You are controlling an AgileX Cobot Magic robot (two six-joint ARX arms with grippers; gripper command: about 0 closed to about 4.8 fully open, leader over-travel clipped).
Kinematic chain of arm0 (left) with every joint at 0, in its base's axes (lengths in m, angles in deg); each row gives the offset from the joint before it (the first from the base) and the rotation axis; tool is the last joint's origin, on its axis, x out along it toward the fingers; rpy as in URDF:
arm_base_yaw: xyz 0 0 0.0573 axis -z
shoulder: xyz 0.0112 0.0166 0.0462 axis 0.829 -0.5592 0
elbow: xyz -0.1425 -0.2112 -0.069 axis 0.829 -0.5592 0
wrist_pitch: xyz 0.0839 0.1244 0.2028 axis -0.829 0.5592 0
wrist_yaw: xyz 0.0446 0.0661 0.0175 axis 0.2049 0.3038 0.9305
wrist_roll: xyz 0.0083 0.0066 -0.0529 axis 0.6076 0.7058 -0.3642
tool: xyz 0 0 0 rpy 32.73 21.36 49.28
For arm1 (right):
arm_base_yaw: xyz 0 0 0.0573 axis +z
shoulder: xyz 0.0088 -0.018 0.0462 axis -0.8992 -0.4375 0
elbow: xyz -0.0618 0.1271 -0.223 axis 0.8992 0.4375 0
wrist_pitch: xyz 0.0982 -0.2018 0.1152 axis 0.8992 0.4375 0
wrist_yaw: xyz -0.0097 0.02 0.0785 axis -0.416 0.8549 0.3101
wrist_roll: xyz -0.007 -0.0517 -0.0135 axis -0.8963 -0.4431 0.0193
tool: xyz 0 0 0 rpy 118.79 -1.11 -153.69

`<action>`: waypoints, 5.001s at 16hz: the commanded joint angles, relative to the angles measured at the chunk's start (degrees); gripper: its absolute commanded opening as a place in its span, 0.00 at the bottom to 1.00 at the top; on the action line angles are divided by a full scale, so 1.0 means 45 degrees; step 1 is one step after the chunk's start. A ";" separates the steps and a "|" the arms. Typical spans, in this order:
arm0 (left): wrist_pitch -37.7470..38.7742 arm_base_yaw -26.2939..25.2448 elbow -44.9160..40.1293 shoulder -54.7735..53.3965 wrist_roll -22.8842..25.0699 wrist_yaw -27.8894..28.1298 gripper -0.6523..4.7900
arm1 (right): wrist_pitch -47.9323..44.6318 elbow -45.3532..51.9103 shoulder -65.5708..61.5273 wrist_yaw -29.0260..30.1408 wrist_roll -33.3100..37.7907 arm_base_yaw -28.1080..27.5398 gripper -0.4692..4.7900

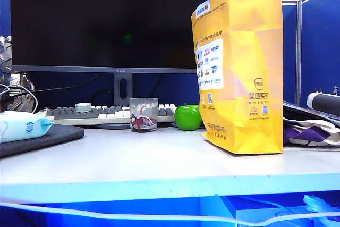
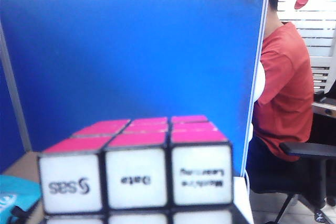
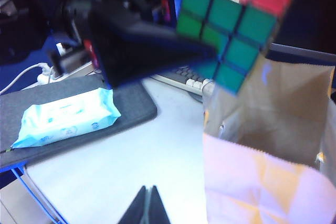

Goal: Pick up the Rubik's Cube and throw it into the yellow paper bag.

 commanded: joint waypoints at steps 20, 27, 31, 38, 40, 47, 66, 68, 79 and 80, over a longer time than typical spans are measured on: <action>-0.0364 0.0034 0.0228 0.0641 -0.0690 0.1477 0.69 | -0.1078 -0.0073 -0.0248 0.0223 -0.0053 -0.0010 0.09; 1.0064 -0.4080 -0.0923 0.8864 0.4789 0.5061 0.20 | -0.2147 -0.0034 0.2472 -0.3201 -0.0141 -0.0219 0.09; 1.0370 -0.5707 -0.4643 1.4396 0.5406 0.7397 0.20 | -0.1744 0.0500 0.5134 -0.4187 -0.0797 -0.0199 0.09; 1.2201 -0.5707 -1.0205 2.0638 0.2370 0.8359 0.21 | -0.2229 0.6426 1.0734 -0.4823 0.1379 -0.0175 0.09; 1.1793 -0.5707 -1.1565 2.1400 0.1768 0.8238 0.21 | -0.2982 0.7572 1.0958 -0.4809 0.2380 -0.0165 0.09; 0.7582 -0.5707 -1.6067 2.1692 0.0262 0.7674 0.21 | -0.4075 1.0020 1.0962 -0.5163 0.3118 -0.0165 0.09; 0.4697 -0.5629 -1.9802 2.3610 0.1302 1.0253 0.22 | -0.3852 1.1710 1.0967 -0.8820 0.1175 -0.0185 0.09; 0.4818 -0.5615 -1.9802 2.3610 0.1277 0.9831 0.22 | -0.3759 1.1710 1.0967 -0.8816 0.1316 -0.0165 0.09; 0.4600 -0.5615 -1.9798 2.3610 0.0636 0.9437 0.22 | -0.3322 1.1710 1.0967 -0.8777 0.2113 -0.0170 0.09; 0.4600 -0.5615 -1.9798 2.3610 0.0636 0.9437 0.22 | -0.3322 1.1710 1.0967 -0.8777 0.2113 -0.0170 0.09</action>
